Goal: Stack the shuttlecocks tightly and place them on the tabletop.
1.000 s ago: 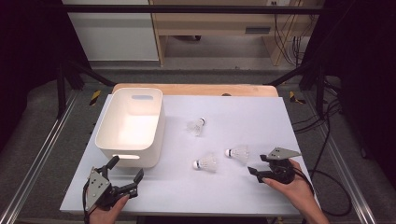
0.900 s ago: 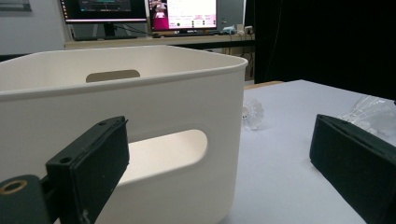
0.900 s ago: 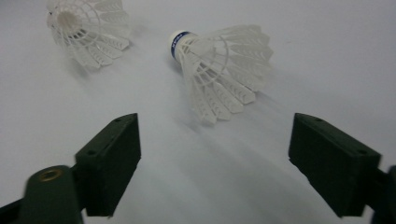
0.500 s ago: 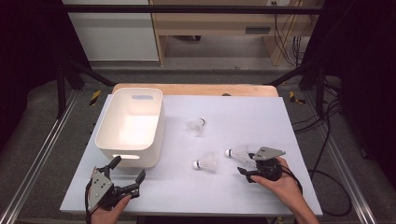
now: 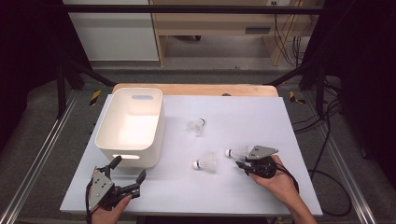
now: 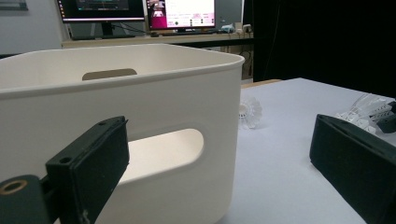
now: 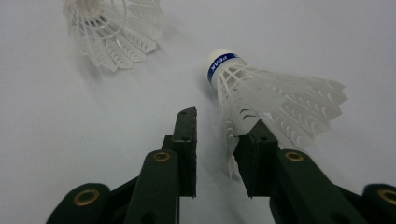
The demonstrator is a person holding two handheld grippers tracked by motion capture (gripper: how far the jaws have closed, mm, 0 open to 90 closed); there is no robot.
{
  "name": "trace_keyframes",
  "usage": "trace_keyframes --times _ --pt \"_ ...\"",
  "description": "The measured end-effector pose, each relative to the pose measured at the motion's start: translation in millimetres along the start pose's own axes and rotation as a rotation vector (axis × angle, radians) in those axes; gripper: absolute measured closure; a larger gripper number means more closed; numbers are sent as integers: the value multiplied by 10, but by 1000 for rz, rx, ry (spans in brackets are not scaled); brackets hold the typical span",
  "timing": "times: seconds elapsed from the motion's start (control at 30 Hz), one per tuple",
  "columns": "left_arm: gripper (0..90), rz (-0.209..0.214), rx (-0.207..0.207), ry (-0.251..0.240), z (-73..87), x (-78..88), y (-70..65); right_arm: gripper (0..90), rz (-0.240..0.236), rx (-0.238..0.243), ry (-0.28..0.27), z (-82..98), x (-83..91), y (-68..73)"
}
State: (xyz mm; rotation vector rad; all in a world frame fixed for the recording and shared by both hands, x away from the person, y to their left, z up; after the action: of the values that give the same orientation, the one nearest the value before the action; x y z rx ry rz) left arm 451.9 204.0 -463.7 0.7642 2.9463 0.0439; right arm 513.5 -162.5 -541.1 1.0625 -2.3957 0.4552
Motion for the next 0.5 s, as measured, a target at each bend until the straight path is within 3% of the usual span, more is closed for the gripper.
trace_keyframes --times 0.23,0.5 --pt "48 2 -1 1 2 0 -3 885 -1 8 2 -8 -12 -9" --pt "48 2 -2 1 2 -2 -2 900 -12 8 -12 -56 52 13"
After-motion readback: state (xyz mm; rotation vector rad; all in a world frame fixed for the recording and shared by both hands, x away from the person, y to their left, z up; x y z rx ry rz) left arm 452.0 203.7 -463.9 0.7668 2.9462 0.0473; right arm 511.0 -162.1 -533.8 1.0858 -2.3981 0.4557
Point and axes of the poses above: each handheld gripper's, and its own axes: x roughly backward along the jaws, z roughly out of its underside, y roughly to its left, the point moved 10 cm from there along -x, roughly forward along the jaws, and after that the axes turned 8 degrees about -y, right-handed, at the moved point
